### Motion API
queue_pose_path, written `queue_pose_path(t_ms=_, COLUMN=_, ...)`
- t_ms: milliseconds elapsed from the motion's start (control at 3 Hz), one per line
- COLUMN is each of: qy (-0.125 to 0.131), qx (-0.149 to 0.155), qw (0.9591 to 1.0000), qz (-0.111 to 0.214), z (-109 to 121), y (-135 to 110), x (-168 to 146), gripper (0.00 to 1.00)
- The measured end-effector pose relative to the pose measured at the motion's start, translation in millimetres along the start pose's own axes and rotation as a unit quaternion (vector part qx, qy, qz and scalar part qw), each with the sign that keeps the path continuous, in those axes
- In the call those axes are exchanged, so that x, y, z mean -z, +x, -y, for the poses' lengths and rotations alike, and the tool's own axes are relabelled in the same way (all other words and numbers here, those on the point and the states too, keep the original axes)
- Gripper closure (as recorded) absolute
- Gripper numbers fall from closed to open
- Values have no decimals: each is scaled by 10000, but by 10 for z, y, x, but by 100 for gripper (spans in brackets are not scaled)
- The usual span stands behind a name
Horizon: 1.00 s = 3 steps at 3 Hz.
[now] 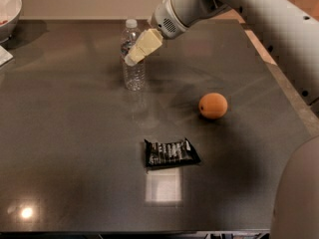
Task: Move water bottle near orange
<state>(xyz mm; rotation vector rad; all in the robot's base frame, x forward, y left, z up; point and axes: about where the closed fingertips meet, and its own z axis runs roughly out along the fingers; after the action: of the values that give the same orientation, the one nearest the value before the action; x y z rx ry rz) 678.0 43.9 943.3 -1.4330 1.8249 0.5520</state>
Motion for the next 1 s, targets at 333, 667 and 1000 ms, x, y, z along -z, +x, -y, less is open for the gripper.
queue_pose_path(t_ms=333, qy=-53, qx=-17, qw=10000, qz=77, z=10, y=-70, x=-93, gripper=0)
queue_pose_path(t_ms=667, qy=-59, qx=-79, qw=9999, qz=78, z=41, y=-76, x=-138, gripper=17)
queue_pose_path(t_ms=1000, qy=-67, qx=-113, qw=9999, qz=57, z=44, y=-43, x=-101, gripper=41)
